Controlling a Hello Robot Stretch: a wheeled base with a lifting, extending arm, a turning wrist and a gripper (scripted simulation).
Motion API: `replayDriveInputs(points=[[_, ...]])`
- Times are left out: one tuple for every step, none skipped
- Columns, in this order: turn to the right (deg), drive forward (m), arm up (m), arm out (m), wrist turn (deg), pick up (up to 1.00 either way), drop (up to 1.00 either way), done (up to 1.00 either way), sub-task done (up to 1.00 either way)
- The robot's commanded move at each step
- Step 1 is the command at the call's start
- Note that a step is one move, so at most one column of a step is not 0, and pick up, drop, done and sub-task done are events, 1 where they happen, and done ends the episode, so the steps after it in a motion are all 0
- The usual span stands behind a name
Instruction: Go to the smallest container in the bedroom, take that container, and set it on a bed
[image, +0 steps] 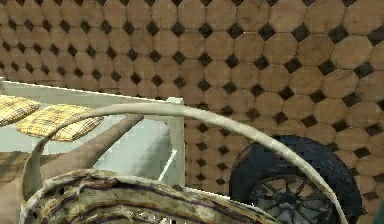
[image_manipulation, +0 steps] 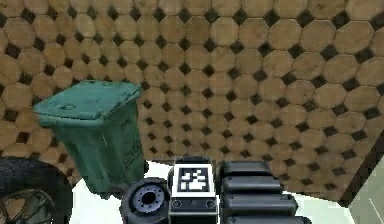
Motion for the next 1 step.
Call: replayDriveInputs(points=[[-45.0, 0.0, 0.0, 0.0, 0.0, 0.0, 0.0, 0.0, 0.0]])
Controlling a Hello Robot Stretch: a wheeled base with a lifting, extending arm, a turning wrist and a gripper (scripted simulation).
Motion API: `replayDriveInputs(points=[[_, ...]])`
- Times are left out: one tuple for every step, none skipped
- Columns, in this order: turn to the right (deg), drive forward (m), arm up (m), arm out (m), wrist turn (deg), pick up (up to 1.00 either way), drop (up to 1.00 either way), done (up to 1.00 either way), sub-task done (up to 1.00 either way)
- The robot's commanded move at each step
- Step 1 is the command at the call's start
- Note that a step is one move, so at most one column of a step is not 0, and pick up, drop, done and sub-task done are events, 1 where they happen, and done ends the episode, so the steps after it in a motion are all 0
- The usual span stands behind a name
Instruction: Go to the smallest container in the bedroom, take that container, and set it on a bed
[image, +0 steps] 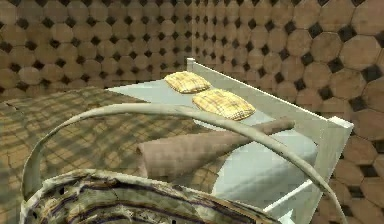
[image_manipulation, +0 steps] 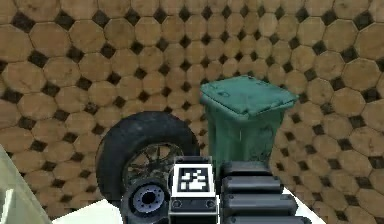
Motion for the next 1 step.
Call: replayDriveInputs(points=[[-45.0, 0.0, 0.0, 0.0, 0.0, 0.0, 0.0, 0.0, 0.0]])
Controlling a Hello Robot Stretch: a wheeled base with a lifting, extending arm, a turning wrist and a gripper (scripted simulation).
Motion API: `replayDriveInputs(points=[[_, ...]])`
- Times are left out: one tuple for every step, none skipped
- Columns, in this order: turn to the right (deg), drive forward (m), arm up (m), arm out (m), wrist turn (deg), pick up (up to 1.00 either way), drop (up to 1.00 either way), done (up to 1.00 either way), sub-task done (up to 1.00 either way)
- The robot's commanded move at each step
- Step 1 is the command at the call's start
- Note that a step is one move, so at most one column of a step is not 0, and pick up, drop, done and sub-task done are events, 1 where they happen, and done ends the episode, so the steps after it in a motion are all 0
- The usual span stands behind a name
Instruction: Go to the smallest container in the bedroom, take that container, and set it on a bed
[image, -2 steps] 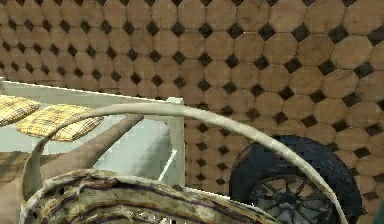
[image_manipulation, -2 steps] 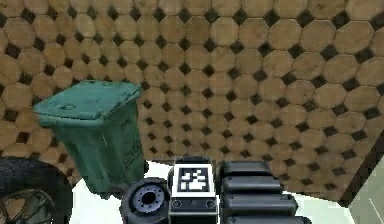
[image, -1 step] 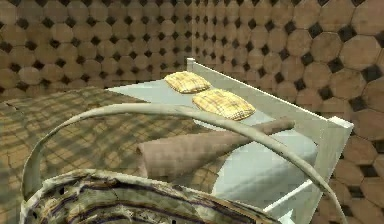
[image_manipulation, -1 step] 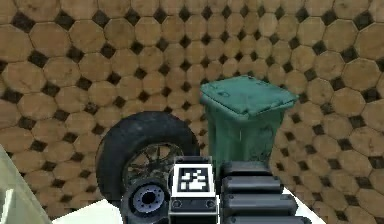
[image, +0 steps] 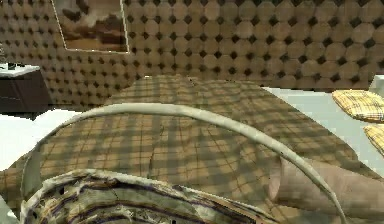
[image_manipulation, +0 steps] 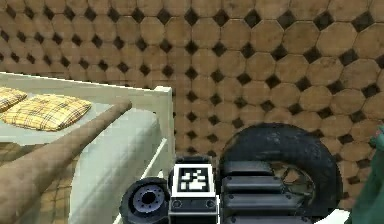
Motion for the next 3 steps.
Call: replayDriveInputs(points=[[-45.0, 0.0, 0.0, 0.0, 0.0, 0.0, 0.0, 0.0, 0.0], [-3.0, 0.0, 0.0, 0.0, 0.0, 0.0, 0.0, 0.0, 0.0], [45.0, 0.0, 0.0, 0.0, 0.0, 0.0, 0.0, 0.0, 0.0]])
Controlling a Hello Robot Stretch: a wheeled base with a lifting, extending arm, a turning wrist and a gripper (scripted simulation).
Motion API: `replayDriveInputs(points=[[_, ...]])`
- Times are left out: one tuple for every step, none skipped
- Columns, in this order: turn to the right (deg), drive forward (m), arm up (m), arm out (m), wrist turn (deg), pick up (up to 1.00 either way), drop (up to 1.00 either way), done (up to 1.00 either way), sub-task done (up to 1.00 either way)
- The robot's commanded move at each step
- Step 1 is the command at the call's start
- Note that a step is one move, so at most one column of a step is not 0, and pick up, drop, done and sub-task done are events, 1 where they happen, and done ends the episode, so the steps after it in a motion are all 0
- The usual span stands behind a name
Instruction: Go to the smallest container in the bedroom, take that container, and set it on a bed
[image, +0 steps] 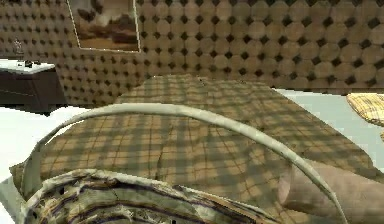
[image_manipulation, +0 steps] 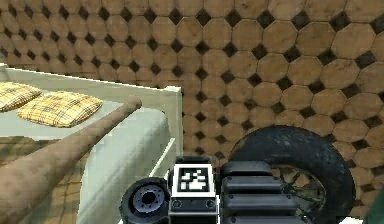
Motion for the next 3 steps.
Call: replayDriveInputs(points=[[45.0, 0.0, 0.0, 0.0, 0.0, 0.0, 0.0, 0.0, 0.0], [36.0, 0.0, 0.0, 0.0, 0.0, 0.0, 0.0, 0.0, 0.0], [-45.0, 0.0, 0.0, 0.0, 0.0, 0.0, 0.0, 0.0, 0.0]])
